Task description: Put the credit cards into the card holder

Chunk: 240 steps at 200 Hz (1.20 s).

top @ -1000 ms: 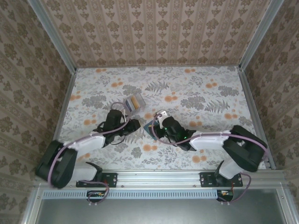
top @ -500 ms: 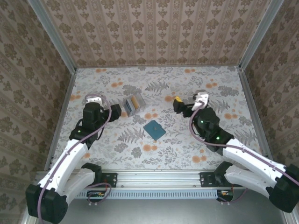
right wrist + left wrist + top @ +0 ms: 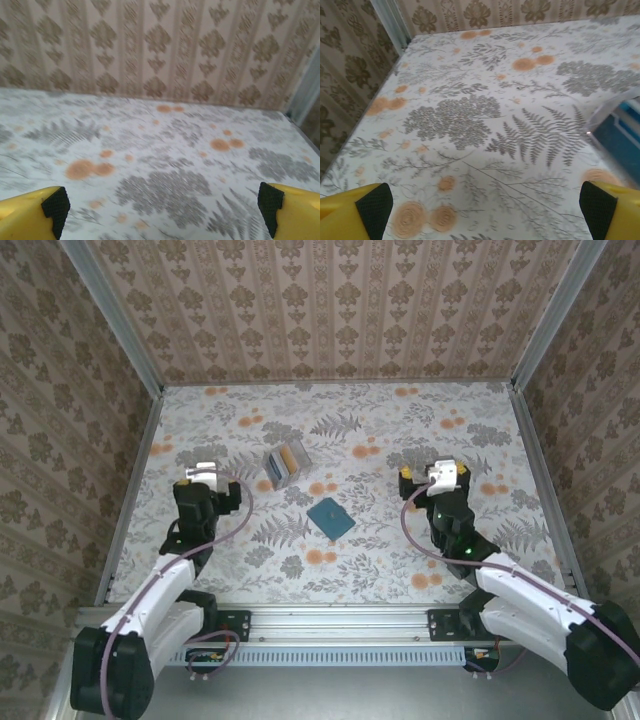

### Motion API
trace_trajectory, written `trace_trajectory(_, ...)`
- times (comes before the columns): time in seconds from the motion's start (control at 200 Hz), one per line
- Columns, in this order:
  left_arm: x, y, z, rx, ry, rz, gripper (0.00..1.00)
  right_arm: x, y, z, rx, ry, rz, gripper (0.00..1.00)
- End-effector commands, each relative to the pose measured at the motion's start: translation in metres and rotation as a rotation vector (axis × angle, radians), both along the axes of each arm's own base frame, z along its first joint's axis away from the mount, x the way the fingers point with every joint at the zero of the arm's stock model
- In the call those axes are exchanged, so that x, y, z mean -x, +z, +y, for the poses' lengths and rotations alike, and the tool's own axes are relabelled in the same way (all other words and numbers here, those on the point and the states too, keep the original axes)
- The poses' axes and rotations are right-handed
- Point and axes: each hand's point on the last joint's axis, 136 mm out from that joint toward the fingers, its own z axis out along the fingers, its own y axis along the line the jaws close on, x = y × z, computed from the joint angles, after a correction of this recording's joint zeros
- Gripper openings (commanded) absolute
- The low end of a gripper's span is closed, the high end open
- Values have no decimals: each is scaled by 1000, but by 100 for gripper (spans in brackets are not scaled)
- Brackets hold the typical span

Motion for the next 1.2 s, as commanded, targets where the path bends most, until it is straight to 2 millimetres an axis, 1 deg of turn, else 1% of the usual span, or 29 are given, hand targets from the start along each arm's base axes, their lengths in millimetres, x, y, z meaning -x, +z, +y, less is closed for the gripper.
trace_trajectory(0.0,-15,30,-3,-132,-57,-165,100,-1,-4,-29,35,-100,-47,100)
trace_trajectory(0.07,-19,20,7,-126,-19,-160,100,-5,-18,-44,7,-133,-15,100)
trace_trajectory(0.13,-25,12,11,-63,-42,-136,100,-7,-35,-54,-24,-135,18,100)
trace_trajectory(0.19,-29,3,17,10,-64,-127,100,-12,-47,-61,-24,-134,37,100)
trace_trajectory(0.235,-33,-3,22,52,-63,-136,100,-17,-48,-60,-10,-114,32,100)
trace_trajectory(0.31,-40,-13,29,86,-48,-144,100,-30,-49,-62,-35,-106,38,100)
trace_trajectory(0.36,-46,-14,29,106,-63,-154,100,-38,-49,-62,-52,-90,21,100)
trace_trajectory(0.41,-52,-15,31,116,-58,-160,100,-48,-50,-61,-19,-79,27,100)
trace_trajectory(0.445,-57,-18,33,127,-50,-158,100,-54,-52,-65,-22,-90,22,100)
trace_trajectory(0.47,-60,-24,34,133,-47,-141,100,-58,-53,-70,-42,-115,17,99)
trace_trajectory(0.475,-61,-25,34,134,-47,-138,100,-58,-59,-72,-43,-120,34,99)
trace_trajectory(0.49,-63,-29,35,139,-45,-134,100,-60,-66,-75,-53,-132,55,100)
trace_trajectory(0.55,-66,-39,35,144,-50,-136,100,-65,-83,-83,-84,-147,71,100)
trace_trajectory(0.59,-67,-42,35,138,-53,-147,100,-69,-82,-84,-85,-141,49,100)
trace_trajectory(0.615,-69,-42,35,135,-55,-153,100,-71,-82,-83,-89,-134,69,100)
trace_trajectory(0.66,-69,-47,34,140,-52,-108,100,-75,-88,-80,-103,-103,129,100)
trace_trajectory(0.715,-75,-47,32,119,-55,-95,100,-81,-89,-87,-128,-119,135,100)
trace_trajectory(0.745,-77,-48,30,109,-51,-79,100,-79,-92,-90,-133,-138,158,100)
trace_trajectory(0.825,-82,-51,31,79,-16,-40,100,-80,-92,-90,-132,-142,157,100)
trace_trajectory(0.975,-83,-52,29,59,-14,-32,100,-80,-91,-90,-129,-142,156,100)
trace_trajectory(1.04,-85,-52,24,26,-14,-21,100,-80,-91,-90,-129,-142,157,100)
trace_trajectory(1.195,-84,-52,24,18,-10,-26,100,-81,-91,-89,-120,-141,158,100)
